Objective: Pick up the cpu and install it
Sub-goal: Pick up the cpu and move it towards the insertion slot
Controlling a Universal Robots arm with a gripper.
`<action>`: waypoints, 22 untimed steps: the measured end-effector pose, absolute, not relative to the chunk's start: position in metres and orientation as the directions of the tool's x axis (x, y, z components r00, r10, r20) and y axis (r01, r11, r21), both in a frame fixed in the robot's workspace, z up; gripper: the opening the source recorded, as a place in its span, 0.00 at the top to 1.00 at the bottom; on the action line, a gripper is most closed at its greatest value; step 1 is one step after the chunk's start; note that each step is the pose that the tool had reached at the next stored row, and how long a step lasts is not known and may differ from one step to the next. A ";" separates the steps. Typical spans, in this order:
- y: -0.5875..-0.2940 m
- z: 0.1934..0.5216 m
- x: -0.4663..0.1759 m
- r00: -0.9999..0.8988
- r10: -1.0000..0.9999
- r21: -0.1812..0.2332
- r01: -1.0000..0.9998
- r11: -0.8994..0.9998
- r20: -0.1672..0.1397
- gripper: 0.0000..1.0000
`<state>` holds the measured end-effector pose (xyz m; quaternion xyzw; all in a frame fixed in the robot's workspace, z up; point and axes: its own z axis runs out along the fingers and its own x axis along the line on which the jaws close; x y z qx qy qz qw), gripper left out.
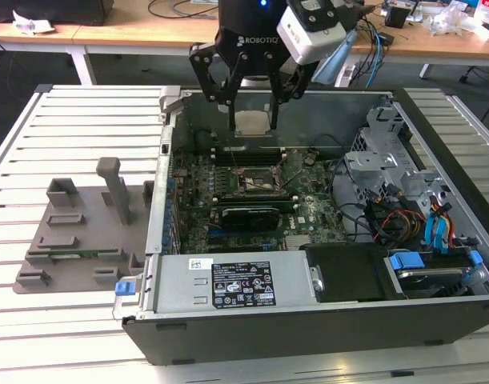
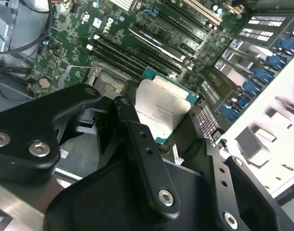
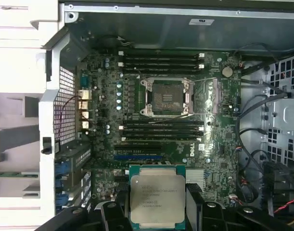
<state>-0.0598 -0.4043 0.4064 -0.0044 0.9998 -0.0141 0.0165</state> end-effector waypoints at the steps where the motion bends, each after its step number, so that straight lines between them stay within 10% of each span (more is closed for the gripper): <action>1: -0.404 0.406 -0.055 -0.999 -0.009 -0.028 -0.008 1.000 -0.033 0.45; 22: -0.404 0.400 0.034 -0.999 -0.009 -0.029 -0.009 1.000 -0.033 0.45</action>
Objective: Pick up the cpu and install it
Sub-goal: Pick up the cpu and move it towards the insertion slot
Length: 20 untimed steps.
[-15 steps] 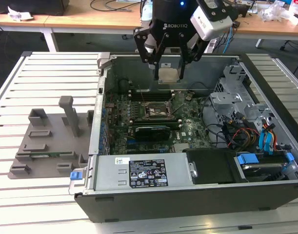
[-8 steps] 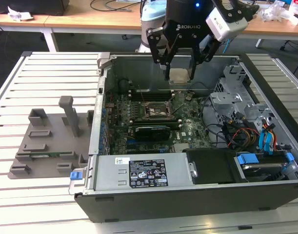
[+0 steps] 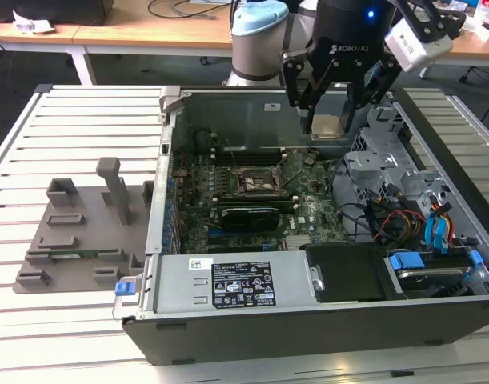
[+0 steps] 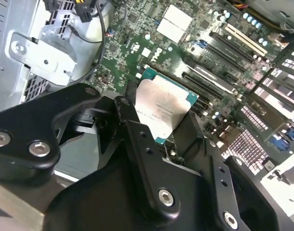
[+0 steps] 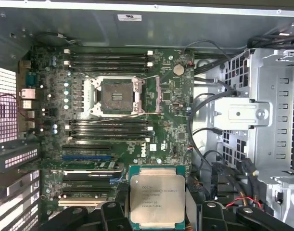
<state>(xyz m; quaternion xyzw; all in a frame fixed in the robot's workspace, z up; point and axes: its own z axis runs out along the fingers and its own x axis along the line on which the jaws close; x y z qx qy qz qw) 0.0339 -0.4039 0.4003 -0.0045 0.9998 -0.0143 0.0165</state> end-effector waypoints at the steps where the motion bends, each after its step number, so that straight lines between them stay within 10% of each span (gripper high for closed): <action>1: -0.403 0.399 0.035 -0.999 -0.008 -0.029 -0.007 1.000 -0.033 0.45; 20: -0.395 0.368 -0.005 -0.999 -0.003 -0.029 -0.002 1.000 -0.033 0.45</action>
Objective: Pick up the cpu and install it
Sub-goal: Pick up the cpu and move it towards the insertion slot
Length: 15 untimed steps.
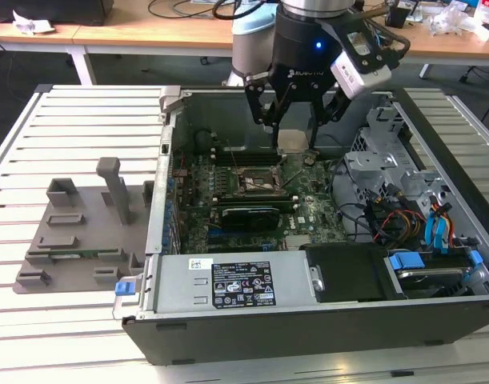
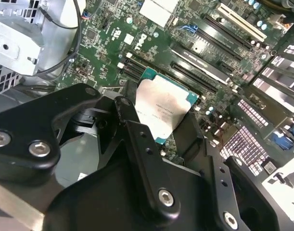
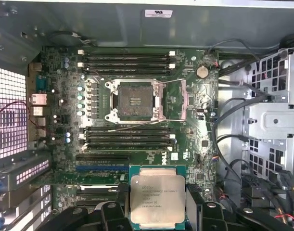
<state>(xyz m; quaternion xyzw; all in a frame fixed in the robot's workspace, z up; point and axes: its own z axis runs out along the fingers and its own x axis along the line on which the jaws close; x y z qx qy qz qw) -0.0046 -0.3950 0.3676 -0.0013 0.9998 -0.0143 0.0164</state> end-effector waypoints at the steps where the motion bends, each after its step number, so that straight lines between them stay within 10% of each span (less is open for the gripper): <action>1: -0.395 0.364 -0.005 -0.999 -0.003 -0.029 -0.002 1.000 -0.033 0.45; 15: -0.378 0.341 -0.008 -1.000 -0.010 -0.026 -0.010 1.000 -0.004 0.45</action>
